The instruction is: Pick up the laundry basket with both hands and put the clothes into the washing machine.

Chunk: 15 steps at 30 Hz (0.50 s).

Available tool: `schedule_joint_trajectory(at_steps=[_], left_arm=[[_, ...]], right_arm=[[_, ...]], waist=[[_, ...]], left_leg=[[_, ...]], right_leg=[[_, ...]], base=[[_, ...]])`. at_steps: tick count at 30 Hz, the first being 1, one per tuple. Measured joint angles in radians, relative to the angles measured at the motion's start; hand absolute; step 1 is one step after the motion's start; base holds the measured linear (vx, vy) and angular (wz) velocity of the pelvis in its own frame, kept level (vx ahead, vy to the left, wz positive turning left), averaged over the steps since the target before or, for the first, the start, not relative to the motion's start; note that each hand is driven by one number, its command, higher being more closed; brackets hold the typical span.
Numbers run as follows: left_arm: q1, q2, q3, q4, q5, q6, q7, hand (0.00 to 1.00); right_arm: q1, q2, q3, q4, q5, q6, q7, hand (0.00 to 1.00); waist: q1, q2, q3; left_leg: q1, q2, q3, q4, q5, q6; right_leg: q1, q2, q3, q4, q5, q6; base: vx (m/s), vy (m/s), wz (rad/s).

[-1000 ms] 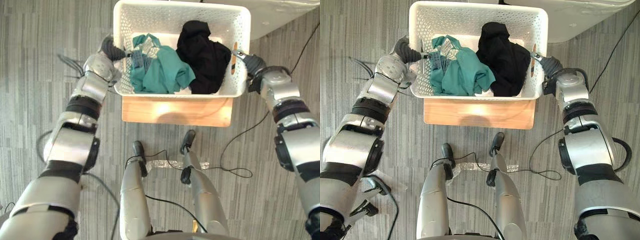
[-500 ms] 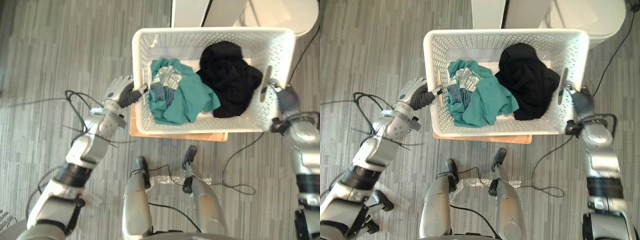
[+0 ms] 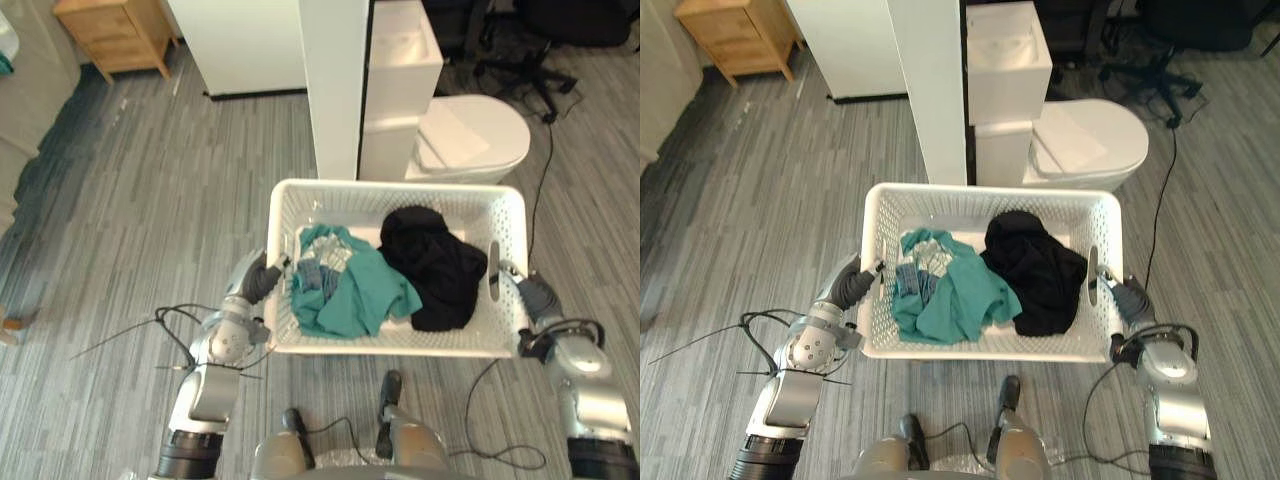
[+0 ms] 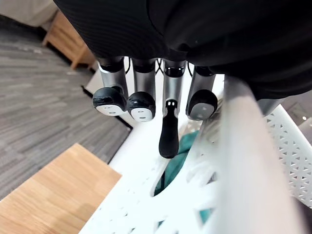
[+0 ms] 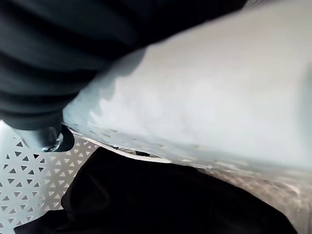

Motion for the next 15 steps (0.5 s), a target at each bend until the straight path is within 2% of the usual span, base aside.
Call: schedule_joint_trajectory(at_steps=[3, 7, 9, 12, 15], left_arm=[[0.021, -0.014, 0.002, 0.010, -0.004, 0.003, -0.018, 1.00], [0.025, -0.022, 0.003, 0.010, -0.034, 0.009, -0.019, 1.00], [0.025, -0.029, 0.004, 0.010, -0.093, 0.020, -0.018, 1.00], [-0.022, -0.049, 0.009, 0.027, -0.176, 0.033, 0.005, 1.00], [-0.072, -0.048, 0.005, 0.056, -0.214, 0.046, 0.040, 1.00]], right_arm=[[0.043, 0.023, -0.001, 0.000, 0.000, 0.008, 0.001, 1.00], [0.049, 0.025, -0.001, 0.000, 0.000, 0.008, 0.002, 1.00], [0.049, 0.033, -0.003, 0.000, 0.000, 0.008, 0.002, 1.00], [0.050, 0.044, -0.013, 0.001, 0.005, 0.008, -0.002, 1.00], [0.041, 0.067, -0.016, 0.002, 0.013, 0.006, -0.018, 1.00]], waist=[[-0.002, 0.000, -0.028], [0.000, 0.001, -0.039], [0.000, 0.002, -0.050], [-0.025, 0.001, -0.055], [-0.023, 0.001, -0.055]], left_leg=[[0.034, -0.012, -0.007, -0.022, 0.000, 0.001], [0.056, -0.019, -0.020, -0.036, 0.004, 0.005], [0.055, -0.028, -0.033, -0.051, 0.016, 0.016], [0.013, -0.049, -0.115, -0.070, 0.052, 0.026], [-0.027, -0.049, -0.163, -0.043, 0.081, 0.019]], right_leg=[[0.050, -0.002, -0.005, -0.045, 0.011, 0.014], [0.068, -0.006, -0.009, -0.045, 0.011, 0.015], [0.069, -0.013, -0.021, -0.046, 0.011, 0.015], [0.059, -0.032, -0.073, -0.045, 0.012, 0.016], [0.023, -0.046, -0.091, 0.006, -0.012, 0.007]], base=[[0.05, 0.047, 0.06], [0.02, 0.037, 0.06], [-0.01, 0.029, 0.23], [-0.04, 0.018, 0.54], [-0.10, -0.024, 0.26]])
